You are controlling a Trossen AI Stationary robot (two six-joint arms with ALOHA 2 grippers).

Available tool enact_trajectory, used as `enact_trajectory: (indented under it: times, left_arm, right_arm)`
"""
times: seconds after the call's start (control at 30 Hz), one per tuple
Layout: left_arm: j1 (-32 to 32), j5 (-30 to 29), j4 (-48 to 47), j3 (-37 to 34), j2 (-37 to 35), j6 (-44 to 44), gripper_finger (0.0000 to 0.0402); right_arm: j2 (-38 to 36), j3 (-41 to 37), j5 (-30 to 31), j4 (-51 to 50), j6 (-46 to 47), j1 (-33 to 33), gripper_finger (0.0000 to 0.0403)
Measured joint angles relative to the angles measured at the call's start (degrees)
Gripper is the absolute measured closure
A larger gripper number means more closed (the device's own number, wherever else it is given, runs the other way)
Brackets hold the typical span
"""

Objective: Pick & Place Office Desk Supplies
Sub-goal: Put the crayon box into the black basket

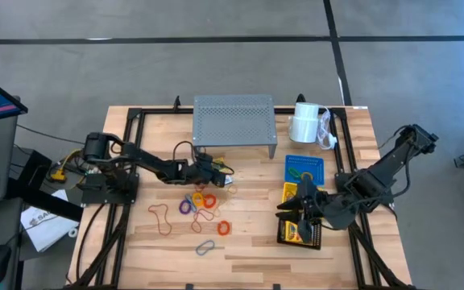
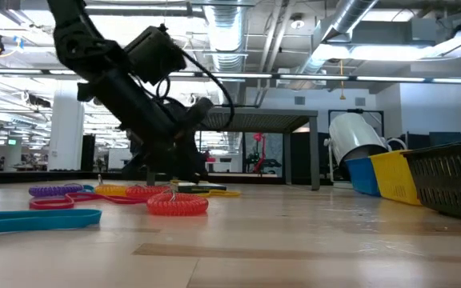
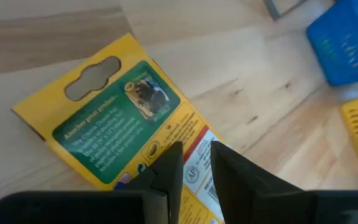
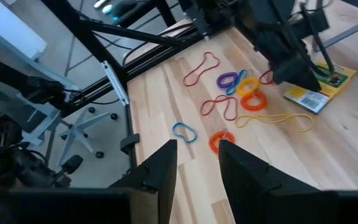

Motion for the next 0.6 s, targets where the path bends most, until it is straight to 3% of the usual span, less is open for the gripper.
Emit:
enact_trajectory:
  times: [0.2,0.6]
  left_arm:
    - [-0.39,1.53,-12.99,4.89,0.02,0.57,0.0325]
    - [-7.05,4.94,-15.68,7.68,0.32,0.12,0.0325]
  right_arm:
    - [0.00,0.00,0.00,0.69,0.43,1.10,0.0287]
    - [0.00,0.00,0.24,0.67,-0.07,0.69,0.0287]
